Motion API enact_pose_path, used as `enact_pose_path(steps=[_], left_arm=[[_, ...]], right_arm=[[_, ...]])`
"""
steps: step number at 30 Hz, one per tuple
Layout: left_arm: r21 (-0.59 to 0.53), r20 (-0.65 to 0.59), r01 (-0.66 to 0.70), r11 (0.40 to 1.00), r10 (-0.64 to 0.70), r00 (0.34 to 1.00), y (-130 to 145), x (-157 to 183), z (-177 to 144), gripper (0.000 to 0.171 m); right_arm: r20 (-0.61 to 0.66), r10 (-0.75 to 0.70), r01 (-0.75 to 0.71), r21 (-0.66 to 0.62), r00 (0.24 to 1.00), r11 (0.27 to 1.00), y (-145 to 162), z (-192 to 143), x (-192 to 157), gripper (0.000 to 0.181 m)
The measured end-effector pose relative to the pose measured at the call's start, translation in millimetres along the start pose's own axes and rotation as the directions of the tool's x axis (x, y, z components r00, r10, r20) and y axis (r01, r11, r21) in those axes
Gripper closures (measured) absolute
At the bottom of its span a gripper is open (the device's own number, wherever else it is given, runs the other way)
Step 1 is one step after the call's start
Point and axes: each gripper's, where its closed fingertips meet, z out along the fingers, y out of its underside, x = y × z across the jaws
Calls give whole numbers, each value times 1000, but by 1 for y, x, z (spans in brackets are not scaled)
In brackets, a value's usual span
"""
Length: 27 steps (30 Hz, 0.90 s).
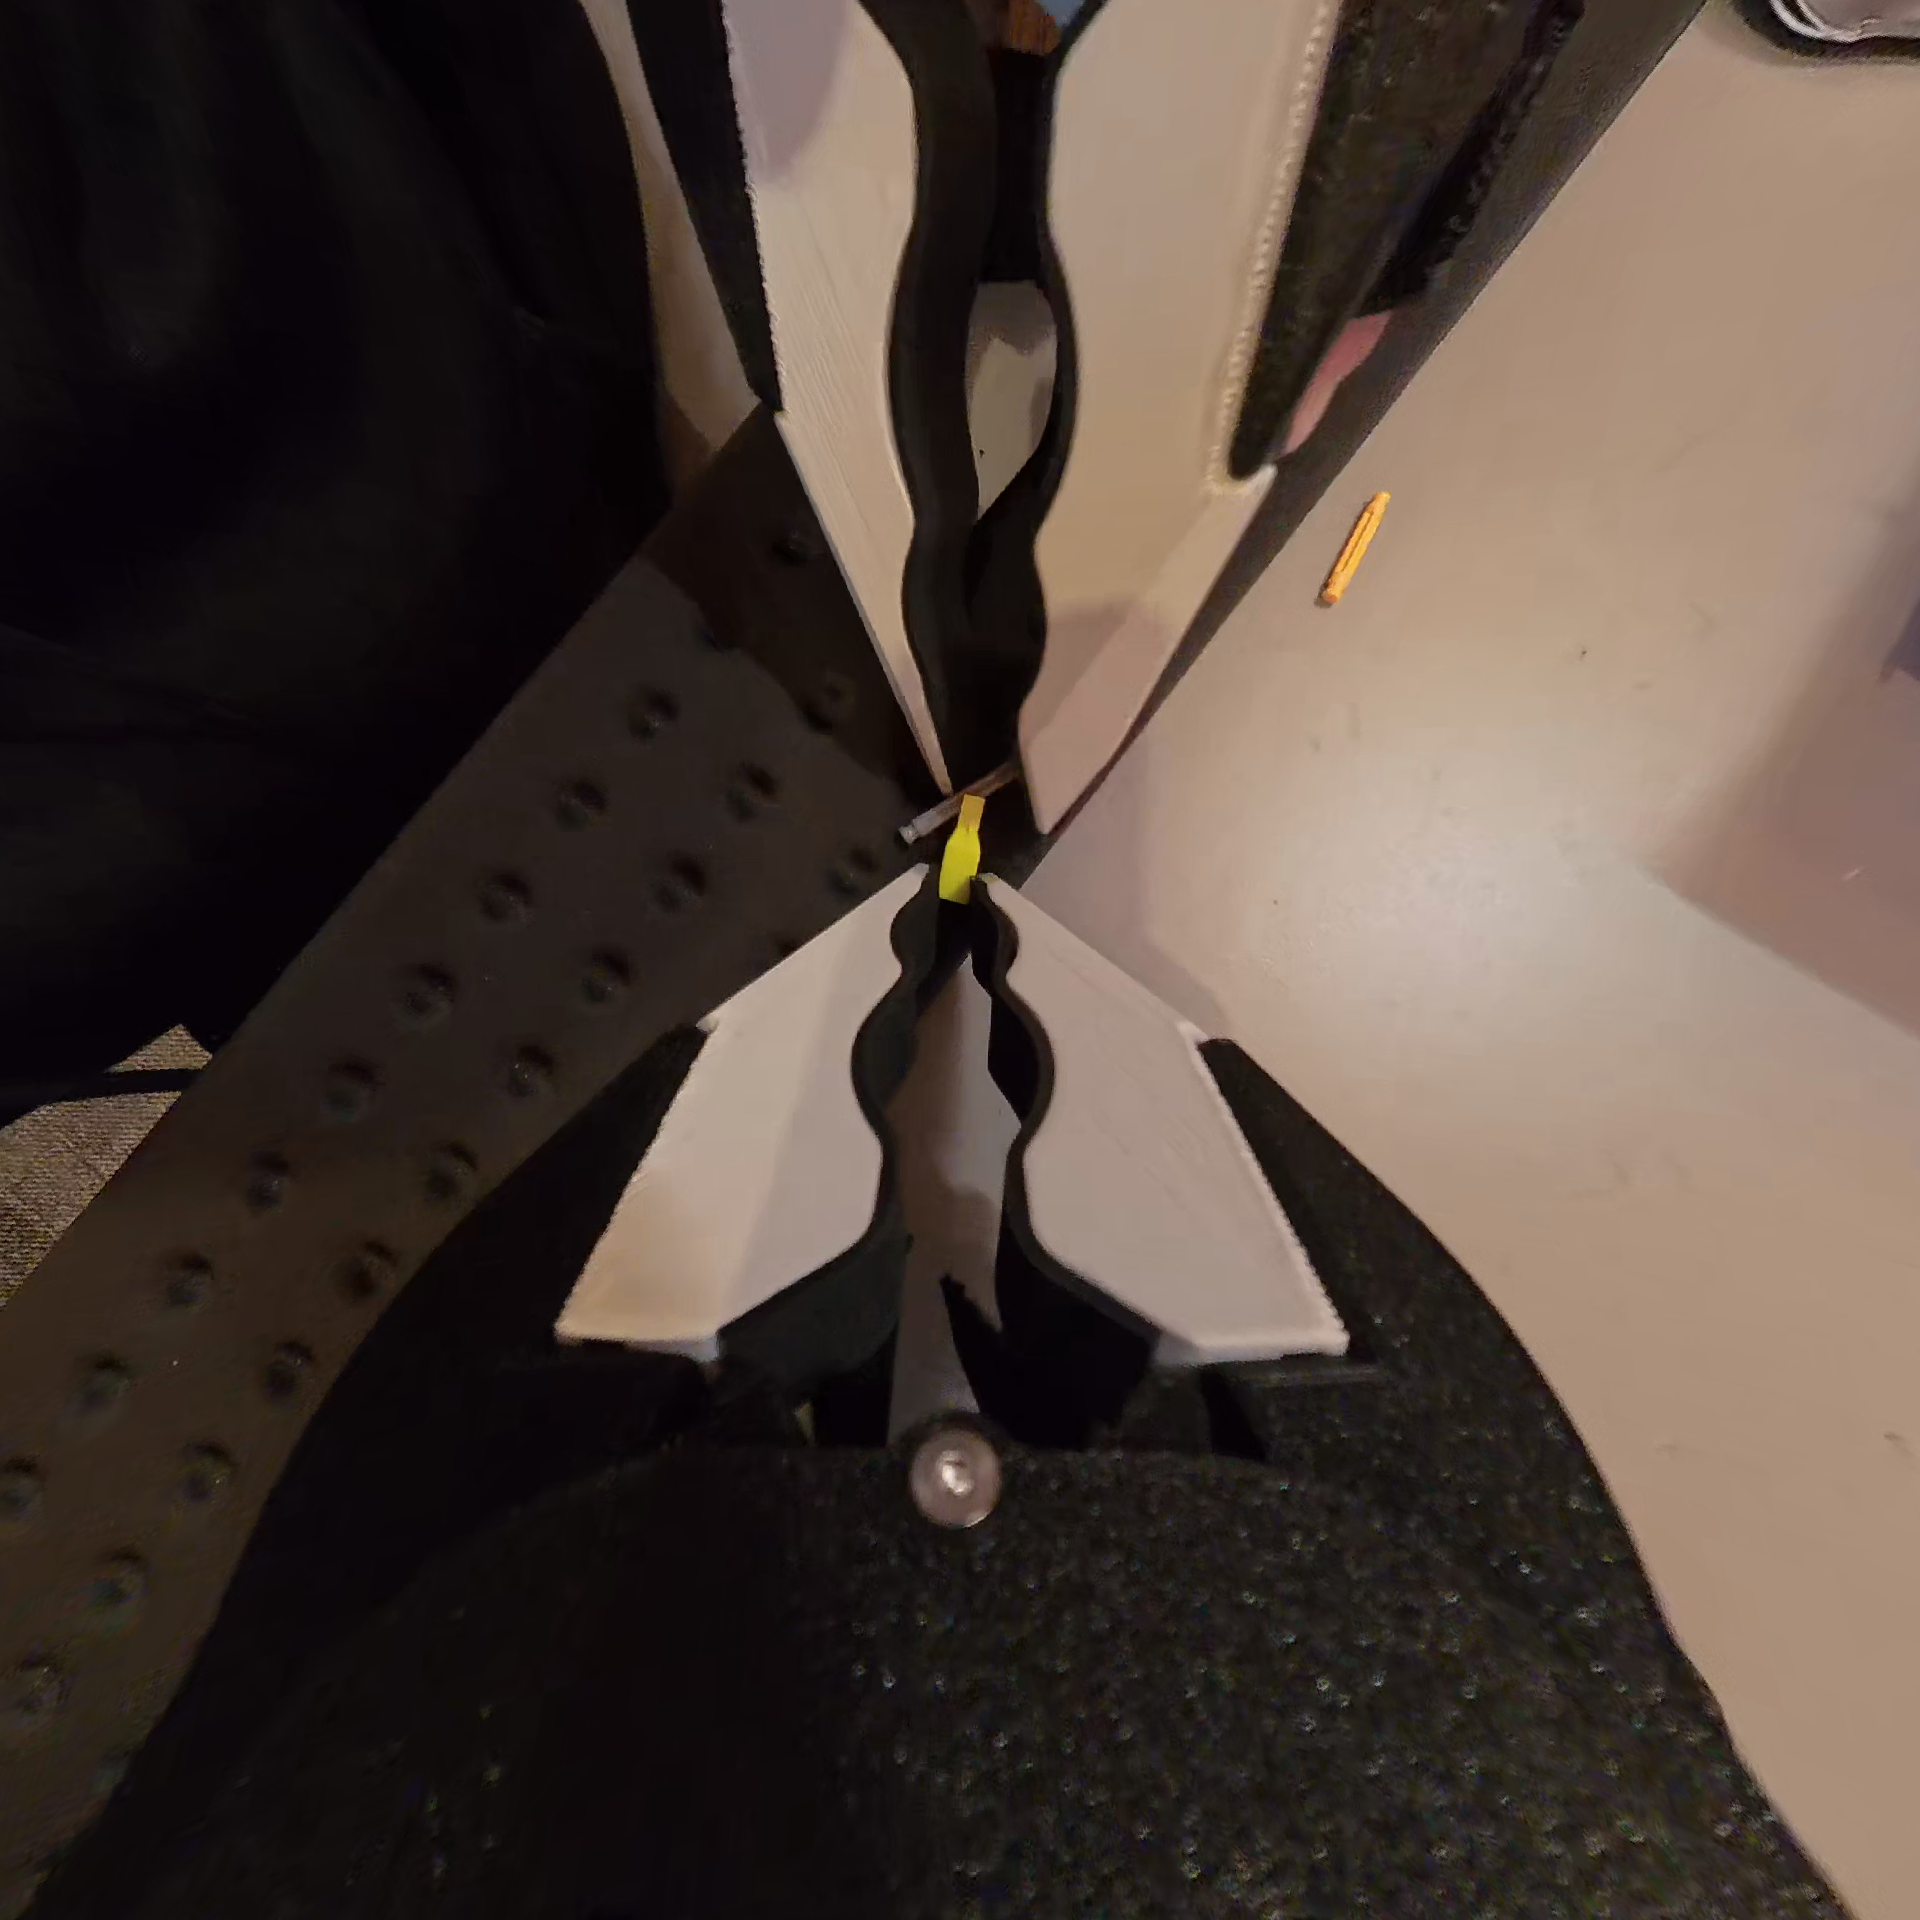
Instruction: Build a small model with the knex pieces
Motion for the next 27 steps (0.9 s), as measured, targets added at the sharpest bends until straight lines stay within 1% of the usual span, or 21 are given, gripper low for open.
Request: enact_pose_path(steps=[3, 5, 7, 8, 11, 13, 15, 17, 21, 25, 27], left_arm=[[-11, 55, 36, 999, -35, 998, 1, -3, -5, 154], [-8, 85, 93, 996, -92, 992, 2, -3, -10, 149], [-17, 130, 166, 986, -163, 978, 5, -6, -17, 138], [-16, 132, 186, 982, -183, 974, 6, -4, -19, 138], [12, 84, 252, 968, -252, 964, 4, 6, -17, 143], [38, 42, 283, 958, -284, 958, 4, 3, -16, 141], [44, -53, 303, 952, -301, 952, 2, 7, -15, 140], [35, -110, 317, 948, -311, 944, 1, 9, -12, 142], [18, -115, 311, 950, -307, 945, -2, 11, -8, 147], [26, -100, 361, 932, -357, 929, -3, 12, -7, 154], [40, -87, 377, 925, -373, 924, -6, 14, -7, 164]], right_arm=[[-2, 5, -5, 2, 1000, 1000, 0, 0, 0, 177], [-1, 8, -8, 4, 1000, 1000, 0, 0, 0, 177], [1, 10, -10, 6, 1000, 1000, 0, 0, 0, 177], [1, 11, -11, 7, 1000, 1000, 0, 0, 0, 177], [1, 12, -12, 7, 1000, 1000, -1, 0, 0, 177], [-4, 13, -13, 5, 1000, 1000, -1, 0, 0, 177], [-8, 17, -17, 5, 1000, 1000, -1, 0, 0, 177], [-8, 22, -21, 8, 1000, 1000, -1, 0, 0, 177], [5, 36, -36, 19, 999, 999, -1, 0, 0, 177], [18, 66, -66, 24, 998, 998, -1, -1, 0, 177], [16, 80, -80, 17, 997, 997, -1, -2, 0, 176]])
